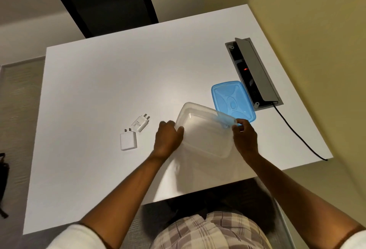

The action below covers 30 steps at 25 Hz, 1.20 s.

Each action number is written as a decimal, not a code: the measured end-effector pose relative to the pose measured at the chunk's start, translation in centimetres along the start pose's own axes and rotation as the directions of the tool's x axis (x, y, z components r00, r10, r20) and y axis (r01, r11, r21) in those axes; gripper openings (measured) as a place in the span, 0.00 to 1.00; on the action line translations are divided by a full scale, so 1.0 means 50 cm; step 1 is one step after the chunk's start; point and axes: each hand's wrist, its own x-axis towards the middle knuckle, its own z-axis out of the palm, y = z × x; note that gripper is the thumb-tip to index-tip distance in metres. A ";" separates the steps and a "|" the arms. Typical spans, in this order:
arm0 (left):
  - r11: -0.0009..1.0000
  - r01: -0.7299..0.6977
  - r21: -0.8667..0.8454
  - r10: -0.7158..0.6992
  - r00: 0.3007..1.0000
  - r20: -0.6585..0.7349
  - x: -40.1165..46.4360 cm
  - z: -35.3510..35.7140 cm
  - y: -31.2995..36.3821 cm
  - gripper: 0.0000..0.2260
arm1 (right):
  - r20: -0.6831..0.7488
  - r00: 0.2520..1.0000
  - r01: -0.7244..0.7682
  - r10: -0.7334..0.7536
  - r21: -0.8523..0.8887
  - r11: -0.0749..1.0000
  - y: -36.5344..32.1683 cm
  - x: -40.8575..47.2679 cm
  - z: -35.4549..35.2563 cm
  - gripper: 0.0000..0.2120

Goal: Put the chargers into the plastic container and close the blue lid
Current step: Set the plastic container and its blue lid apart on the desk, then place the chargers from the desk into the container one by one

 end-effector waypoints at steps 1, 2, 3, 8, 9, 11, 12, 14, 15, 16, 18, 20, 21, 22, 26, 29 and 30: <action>1.000 0.004 -0.013 -0.004 1.000 0.014 -0.027 0.014 -0.010 0.19 | -0.011 0.999 0.031 -0.031 -0.026 0.999 0.006 -0.004 -0.003 0.14; 0.998 0.027 -0.048 -0.025 0.999 0.030 -0.053 0.028 -0.020 0.19 | -0.018 0.998 0.056 -0.057 -0.058 0.997 0.013 -0.007 -0.004 0.14; 0.991 0.073 -0.112 -0.066 0.996 0.064 -0.078 0.040 -0.031 0.20 | -0.016 0.997 0.077 -0.079 -0.093 0.993 0.020 -0.010 -0.004 0.14; 0.901 0.279 -0.331 -0.182 0.938 0.295 -0.160 0.076 -0.081 0.23 | 0.020 0.993 0.122 -0.120 -0.179 0.976 0.045 -0.023 0.009 0.13; 0.893 0.293 -0.342 -0.193 0.935 0.297 -0.165 0.078 -0.090 0.23 | 0.037 0.991 0.130 -0.125 -0.182 0.975 0.046 -0.027 0.016 0.13; 0.887 0.301 -0.350 -0.206 0.936 0.284 -0.170 0.080 -0.106 0.23 | 0.065 0.990 0.135 -0.125 -0.183 0.974 0.045 -0.034 0.032 0.13; 0.886 0.301 -0.353 -0.208 0.938 0.278 -0.170 0.081 -0.112 0.22 | 0.070 0.990 0.133 -0.122 -0.186 0.974 0.045 -0.036 0.039 0.13; 0.883 0.295 -0.364 -0.204 0.941 0.270 -0.169 0.081 -0.123 0.21 | 0.083 0.989 0.139 -0.125 -0.205 0.969 0.048 -0.038 0.047 0.13; 0.884 0.289 -0.367 -0.198 0.943 0.266 -0.169 0.081 -0.130 0.21 | 0.091 0.987 0.149 -0.131 -0.221 0.964 0.049 -0.037 0.049 0.12; 0.888 0.277 -0.368 -0.188 0.947 0.259 -0.169 0.082 -0.136 0.20 | 0.099 0.985 0.160 -0.140 -0.236 0.958 0.050 -0.037 0.050 0.11; 0.894 0.246 -0.374 -0.164 0.957 0.238 -0.171 0.085 -0.148 0.19 | 0.091 0.983 0.175 -0.157 -0.244 0.954 0.050 -0.038 0.048 0.09; 0.903 0.207 -0.378 -0.132 0.968 0.213 -0.175 0.086 -0.158 0.16 | 0.046 0.985 0.173 -0.167 -0.245 0.954 0.046 -0.045 0.046 0.10; 0.910 0.185 -0.372 -0.119 0.974 0.195 -0.176 0.085 -0.164 0.15 | 0.010 0.987 0.160 -0.162 -0.245 0.956 0.042 -0.052 0.047 0.12; 0.918 0.165 -0.361 -0.109 0.979 0.170 -0.177 0.084 -0.173 0.15 | -0.024 0.987 0.151 -0.162 -0.245 0.958 0.039 -0.060 0.050 0.14; 0.950 0.101 -0.296 -0.092 0.995 0.045 -0.171 0.078 -0.232 0.14 | -0.078 0.949 0.278 -0.306 -0.253 0.926 -0.009 -0.101 0.072 0.16; 0.974 0.080 -0.214 -0.088 0.996 -0.027 -0.163 0.079 -0.304 0.15 | 0.016 0.852 0.516 -0.524 -0.204 0.832 -0.077 -0.143 0.115 0.15; 0.980 0.092 -0.179 -0.103 0.993 -0.053 -0.158 0.080 -0.330 0.15 | 0.053 0.813 0.581 -0.580 -0.161 0.798 -0.098 -0.158 0.137 0.15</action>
